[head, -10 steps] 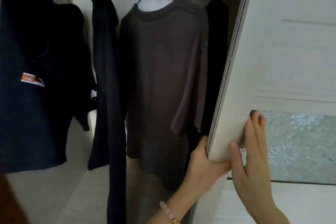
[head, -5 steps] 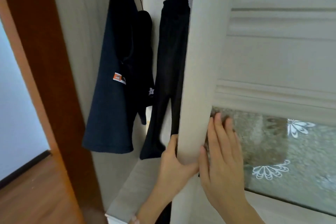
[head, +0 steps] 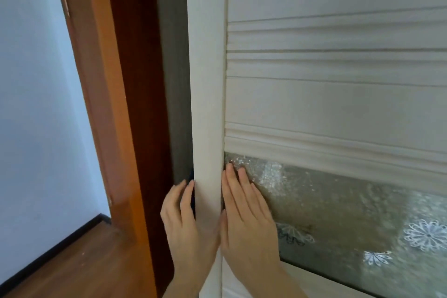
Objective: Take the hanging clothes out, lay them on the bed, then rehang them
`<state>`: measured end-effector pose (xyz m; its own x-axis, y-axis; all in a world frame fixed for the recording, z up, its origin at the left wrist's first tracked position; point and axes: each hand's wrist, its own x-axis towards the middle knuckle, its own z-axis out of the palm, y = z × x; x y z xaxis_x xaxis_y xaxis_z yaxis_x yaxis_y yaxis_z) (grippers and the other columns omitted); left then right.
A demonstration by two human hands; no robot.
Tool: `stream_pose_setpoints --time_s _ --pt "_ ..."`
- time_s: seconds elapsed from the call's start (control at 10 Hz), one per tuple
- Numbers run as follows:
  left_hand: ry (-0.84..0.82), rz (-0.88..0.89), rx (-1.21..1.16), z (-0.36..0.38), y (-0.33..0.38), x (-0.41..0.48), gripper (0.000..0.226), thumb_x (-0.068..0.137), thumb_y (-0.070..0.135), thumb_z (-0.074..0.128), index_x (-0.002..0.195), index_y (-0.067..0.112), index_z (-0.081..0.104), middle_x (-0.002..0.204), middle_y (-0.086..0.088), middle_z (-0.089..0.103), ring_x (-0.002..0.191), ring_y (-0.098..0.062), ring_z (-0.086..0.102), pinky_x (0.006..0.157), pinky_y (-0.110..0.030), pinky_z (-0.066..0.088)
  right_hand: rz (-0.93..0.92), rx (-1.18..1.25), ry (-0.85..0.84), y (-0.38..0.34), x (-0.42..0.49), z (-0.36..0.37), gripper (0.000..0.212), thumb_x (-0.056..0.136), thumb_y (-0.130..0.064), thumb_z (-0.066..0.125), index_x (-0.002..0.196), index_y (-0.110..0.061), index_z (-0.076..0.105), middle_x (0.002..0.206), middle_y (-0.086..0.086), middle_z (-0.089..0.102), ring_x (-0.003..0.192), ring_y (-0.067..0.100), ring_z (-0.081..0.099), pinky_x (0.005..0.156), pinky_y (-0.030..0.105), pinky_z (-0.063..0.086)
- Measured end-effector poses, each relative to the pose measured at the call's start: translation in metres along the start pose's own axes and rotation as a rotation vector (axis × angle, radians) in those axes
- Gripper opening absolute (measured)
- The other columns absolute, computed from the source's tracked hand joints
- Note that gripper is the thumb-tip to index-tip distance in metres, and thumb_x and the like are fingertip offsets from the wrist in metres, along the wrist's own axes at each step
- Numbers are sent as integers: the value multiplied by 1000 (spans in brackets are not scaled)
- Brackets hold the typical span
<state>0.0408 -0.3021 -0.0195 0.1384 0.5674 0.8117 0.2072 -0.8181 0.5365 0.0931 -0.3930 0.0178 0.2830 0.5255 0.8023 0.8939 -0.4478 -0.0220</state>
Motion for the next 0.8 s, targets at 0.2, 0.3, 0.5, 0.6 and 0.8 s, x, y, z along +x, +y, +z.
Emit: stream_pose_setpoints --time_s 0.2,0.3,0.5,0.6,0.8 --pt "112 -49 230 -22 -55 31 96 70 55 66 143 11 21 148 -15 25 138 -38 28 109 -55 32 -11 45 -94 -52 33 33 59 83 -17 48 140 -10 43 150 0 38 140 14 32 113 33 24" --pt "7 -313 132 -29 -67 43 112 62 52 76 146 24 8 152 -6 19 140 -32 26 104 -57 38 -25 74 -99 -66 43 42 62 80 -17 58 140 -11 44 149 -1 39 140 13 32 116 29 27" --pt "-197 -548 6 -33 -77 55 109 65 46 78 147 27 9 151 0 21 134 -25 35 100 -50 40 -15 67 -134 -77 45 49 60 77 -19 50 137 -13 49 148 -2 40 138 13 35 111 35 24" --pt "-197 -597 -3 -33 -67 59 113 60 37 84 148 18 16 149 -6 25 133 -30 34 102 -52 36 -60 189 -160 -70 46 37 62 76 -22 61 136 -16 50 147 -8 41 140 9 32 113 26 29" --pt "-306 -571 -54 -48 -61 65 108 65 37 81 148 10 17 153 -8 18 139 -30 24 111 -47 27 110 660 -328 -37 52 -16 55 90 -31 42 136 -57 28 139 -35 41 124 -18 37 105 7 32"
